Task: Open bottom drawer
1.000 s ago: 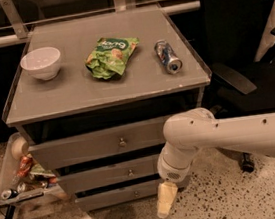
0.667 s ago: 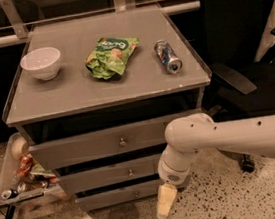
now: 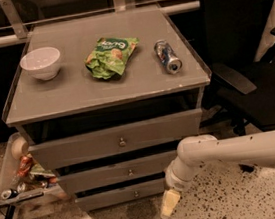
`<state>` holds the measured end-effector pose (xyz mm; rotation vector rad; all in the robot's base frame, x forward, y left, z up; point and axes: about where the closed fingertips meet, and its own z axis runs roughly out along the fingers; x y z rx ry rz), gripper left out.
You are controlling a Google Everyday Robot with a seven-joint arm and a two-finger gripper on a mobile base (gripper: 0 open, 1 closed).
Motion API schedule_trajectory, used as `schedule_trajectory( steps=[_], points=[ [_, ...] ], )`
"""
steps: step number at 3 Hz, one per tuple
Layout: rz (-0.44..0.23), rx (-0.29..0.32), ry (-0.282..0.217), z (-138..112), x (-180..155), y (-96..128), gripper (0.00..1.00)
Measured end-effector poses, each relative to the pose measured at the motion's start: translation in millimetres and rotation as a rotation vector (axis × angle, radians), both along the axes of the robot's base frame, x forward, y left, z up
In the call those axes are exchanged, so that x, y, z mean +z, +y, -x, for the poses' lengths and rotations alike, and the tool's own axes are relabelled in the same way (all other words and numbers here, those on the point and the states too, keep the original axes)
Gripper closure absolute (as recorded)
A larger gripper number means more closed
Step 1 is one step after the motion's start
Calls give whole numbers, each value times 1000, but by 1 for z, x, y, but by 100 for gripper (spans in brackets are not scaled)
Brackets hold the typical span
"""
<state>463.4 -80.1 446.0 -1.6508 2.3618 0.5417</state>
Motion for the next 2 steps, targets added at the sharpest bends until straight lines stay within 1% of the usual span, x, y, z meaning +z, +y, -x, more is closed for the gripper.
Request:
schedule_trajectory(
  steps=[1, 2],
  points=[
    [-37, -21, 28, -7, -61, -4, 0],
    [-37, -21, 28, -7, -61, -4, 0]
  ],
)
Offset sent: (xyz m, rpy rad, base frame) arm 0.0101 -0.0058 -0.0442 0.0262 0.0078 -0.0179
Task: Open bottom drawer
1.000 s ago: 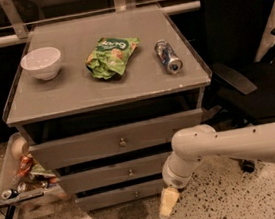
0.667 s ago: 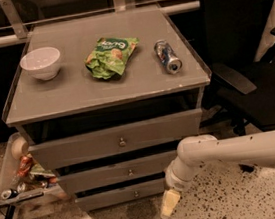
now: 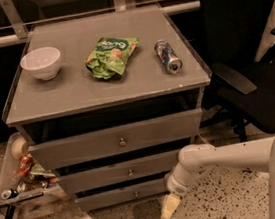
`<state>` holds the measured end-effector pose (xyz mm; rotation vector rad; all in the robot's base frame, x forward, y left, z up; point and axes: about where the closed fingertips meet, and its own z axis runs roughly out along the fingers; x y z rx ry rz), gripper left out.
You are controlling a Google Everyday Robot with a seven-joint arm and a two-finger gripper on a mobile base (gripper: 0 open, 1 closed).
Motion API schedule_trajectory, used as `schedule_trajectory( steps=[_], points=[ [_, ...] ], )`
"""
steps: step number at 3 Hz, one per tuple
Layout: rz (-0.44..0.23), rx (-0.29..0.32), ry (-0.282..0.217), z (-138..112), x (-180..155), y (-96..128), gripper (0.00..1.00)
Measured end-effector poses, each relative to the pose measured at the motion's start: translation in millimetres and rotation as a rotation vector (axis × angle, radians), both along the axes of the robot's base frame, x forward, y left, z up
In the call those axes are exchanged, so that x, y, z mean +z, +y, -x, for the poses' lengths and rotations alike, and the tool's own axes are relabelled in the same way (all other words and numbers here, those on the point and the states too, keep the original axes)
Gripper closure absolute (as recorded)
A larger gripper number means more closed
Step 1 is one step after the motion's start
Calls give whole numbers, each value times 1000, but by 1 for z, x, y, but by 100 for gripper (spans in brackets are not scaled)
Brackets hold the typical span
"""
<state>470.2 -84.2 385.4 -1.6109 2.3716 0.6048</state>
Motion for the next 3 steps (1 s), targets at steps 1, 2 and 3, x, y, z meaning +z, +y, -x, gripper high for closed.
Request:
schedule_trajectory(
  steps=[1, 2, 3],
  points=[
    [-14, -3, 20, 1, -16, 5, 0],
    [-41, -9, 7, -15, -57, 13, 0],
    [-64, -34, -3, -31, -98, 14, 0]
  ],
)
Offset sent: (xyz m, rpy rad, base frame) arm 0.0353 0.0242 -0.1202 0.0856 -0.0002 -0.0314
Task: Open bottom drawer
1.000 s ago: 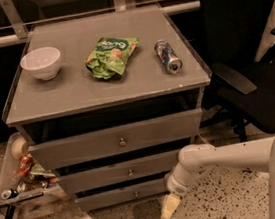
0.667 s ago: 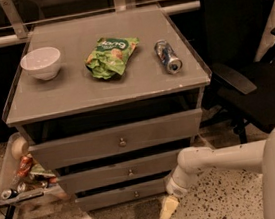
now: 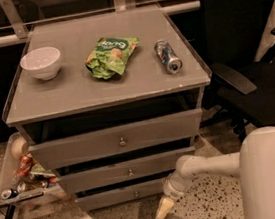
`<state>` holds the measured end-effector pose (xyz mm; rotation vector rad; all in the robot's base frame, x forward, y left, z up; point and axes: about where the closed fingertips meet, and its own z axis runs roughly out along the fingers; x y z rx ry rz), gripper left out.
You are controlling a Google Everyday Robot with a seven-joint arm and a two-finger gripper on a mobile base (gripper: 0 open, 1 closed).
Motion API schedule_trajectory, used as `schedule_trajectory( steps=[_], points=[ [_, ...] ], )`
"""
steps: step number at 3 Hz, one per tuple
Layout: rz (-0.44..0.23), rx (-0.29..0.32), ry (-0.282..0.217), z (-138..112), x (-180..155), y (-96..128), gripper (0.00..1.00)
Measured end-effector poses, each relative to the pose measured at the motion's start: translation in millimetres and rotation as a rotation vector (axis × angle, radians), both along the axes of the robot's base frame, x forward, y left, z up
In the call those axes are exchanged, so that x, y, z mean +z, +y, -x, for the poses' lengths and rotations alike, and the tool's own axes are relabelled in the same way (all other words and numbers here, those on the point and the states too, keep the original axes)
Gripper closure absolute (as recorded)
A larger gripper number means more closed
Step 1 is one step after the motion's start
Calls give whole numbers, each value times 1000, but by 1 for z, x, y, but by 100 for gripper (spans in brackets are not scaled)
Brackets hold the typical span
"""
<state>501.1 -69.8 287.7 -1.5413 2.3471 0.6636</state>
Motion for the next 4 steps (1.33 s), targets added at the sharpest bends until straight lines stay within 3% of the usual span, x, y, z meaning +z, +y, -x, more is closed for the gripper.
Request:
schedule_trajectory(
  steps=[2, 4],
  points=[
    [-6, -25, -26, -25, -53, 2, 0],
    [20, -65, -70, -55, -67, -15, 0]
  ],
)
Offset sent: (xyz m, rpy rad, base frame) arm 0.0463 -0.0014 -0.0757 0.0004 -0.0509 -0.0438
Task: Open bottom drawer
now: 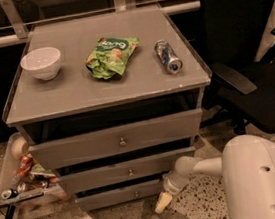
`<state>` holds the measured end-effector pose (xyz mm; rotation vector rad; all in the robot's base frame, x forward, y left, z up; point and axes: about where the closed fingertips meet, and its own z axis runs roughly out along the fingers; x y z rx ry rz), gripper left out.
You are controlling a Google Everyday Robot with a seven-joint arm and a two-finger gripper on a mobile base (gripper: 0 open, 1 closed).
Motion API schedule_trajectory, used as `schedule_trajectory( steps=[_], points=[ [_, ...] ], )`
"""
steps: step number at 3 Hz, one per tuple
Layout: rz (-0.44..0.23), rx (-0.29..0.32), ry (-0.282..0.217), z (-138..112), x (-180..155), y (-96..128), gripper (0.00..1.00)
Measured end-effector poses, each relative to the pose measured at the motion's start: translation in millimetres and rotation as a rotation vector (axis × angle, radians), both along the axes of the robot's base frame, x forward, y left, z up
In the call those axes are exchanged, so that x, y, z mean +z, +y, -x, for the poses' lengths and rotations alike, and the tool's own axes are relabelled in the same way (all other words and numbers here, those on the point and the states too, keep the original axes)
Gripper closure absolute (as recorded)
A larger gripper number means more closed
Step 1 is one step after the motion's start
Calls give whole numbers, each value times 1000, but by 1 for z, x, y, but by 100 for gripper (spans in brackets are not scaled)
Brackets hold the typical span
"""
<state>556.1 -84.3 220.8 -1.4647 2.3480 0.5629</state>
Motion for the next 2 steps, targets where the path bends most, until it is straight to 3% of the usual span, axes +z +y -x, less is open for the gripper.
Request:
schedule_trajectory(
  steps=[1, 2],
  points=[
    [15, -25, -22, -18, -5, -9, 0],
    [25, -10, 12, -20, -29, 1, 0]
  ],
)
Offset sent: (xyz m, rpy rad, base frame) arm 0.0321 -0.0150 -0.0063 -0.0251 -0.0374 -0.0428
